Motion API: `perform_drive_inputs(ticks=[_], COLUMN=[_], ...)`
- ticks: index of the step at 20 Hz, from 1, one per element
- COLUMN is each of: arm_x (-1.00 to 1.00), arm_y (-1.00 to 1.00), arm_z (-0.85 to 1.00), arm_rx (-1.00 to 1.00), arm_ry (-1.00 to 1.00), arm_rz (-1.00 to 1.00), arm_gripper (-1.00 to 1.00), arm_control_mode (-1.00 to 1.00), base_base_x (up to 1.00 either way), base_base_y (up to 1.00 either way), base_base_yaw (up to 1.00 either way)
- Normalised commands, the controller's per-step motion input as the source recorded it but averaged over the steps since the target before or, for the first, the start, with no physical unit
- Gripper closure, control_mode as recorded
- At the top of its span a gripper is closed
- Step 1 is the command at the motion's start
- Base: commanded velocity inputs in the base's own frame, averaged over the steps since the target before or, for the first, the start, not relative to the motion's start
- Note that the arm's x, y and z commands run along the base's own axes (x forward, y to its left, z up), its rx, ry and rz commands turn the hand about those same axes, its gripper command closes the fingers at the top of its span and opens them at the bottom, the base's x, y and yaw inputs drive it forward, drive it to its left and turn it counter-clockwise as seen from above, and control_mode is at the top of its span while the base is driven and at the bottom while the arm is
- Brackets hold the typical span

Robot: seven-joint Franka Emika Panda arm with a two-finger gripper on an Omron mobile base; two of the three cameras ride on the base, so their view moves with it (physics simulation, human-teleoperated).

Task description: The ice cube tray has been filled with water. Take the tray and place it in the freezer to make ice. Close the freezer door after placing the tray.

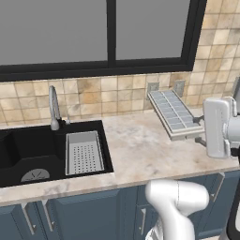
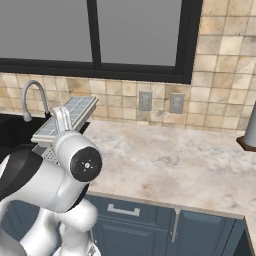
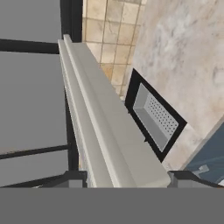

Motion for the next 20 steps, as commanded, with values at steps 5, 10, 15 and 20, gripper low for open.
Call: perform_drive_inputs(ticks=[5, 10, 15, 20], arm_x=[-0.2, -0.04, 0.0, 0.0], arm_y=[0.0, 0.0, 0.0, 0.0], arm_z=[0.0, 0.0, 0.0, 0.0], arm_rx=[0.0, 0.0, 0.0, 0.0], arm_ry=[0.0, 0.0, 0.0, 0.0], arm_rz=[0.01, 0.01, 0.0, 0.0], arm_gripper=[1.0, 1.0, 1.0, 1.0], arm_control_mode=[-1.0, 1.0, 1.0, 1.0], base_base_x=[0.0, -0.26, -0.59, -0.69], base_base_y=[0.0, 0.0, 0.0, 0.01], base_base_yaw=[0.0, 0.02, 0.01, 0.03])
